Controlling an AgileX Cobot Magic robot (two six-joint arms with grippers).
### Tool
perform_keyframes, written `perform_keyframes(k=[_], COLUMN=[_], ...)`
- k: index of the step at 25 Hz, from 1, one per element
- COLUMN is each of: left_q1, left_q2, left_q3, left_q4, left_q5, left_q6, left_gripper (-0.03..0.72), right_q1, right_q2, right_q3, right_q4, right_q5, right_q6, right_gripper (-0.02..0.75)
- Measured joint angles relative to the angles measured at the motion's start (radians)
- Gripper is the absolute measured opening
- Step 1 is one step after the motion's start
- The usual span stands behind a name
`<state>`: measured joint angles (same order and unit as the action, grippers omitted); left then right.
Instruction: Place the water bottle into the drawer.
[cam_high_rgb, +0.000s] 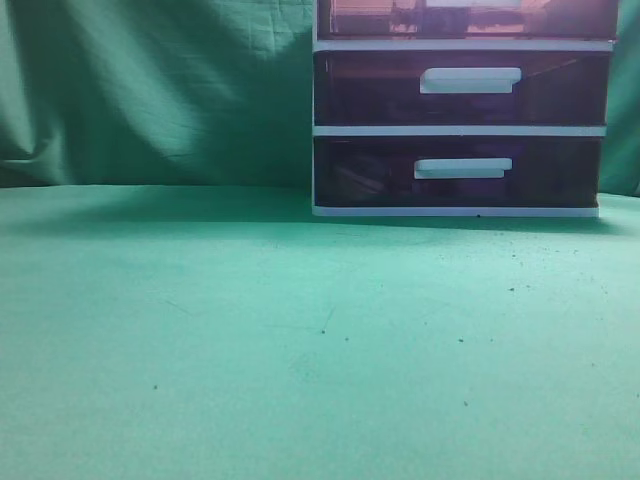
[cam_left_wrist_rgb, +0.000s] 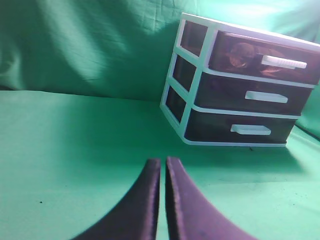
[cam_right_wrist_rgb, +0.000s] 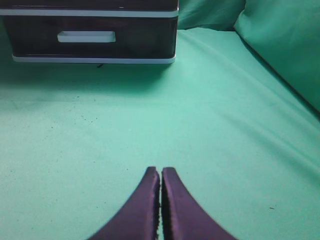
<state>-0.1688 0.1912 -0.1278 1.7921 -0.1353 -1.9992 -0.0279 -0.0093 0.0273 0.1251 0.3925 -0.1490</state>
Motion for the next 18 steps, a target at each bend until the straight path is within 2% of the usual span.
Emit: perform_keyframes(k=[13,16,18], left_q1=[0.01,0.05,0.072], left_q2=[-0.032,-0.092,-0.125], left_q3=[0.018,0.059,0.083], left_q4=[-0.023,-0.181,-0.3], left_q5=[0.01,0.053,0.073], left_q6=[0.025,0.143,0.276], left_gripper=[0.0,0.0,0.0], right_q1=[0.0,0.0,0.0], right_q2=[0.0,0.0,0.0], right_q3=[0.0,0.0,0.0], right_q4=[0.0,0.0,0.0], right_q5=[0.0,0.0,0.0], right_q6=[0.001,0.002,0.002], right_gripper=[0.0,0.0,0.0])
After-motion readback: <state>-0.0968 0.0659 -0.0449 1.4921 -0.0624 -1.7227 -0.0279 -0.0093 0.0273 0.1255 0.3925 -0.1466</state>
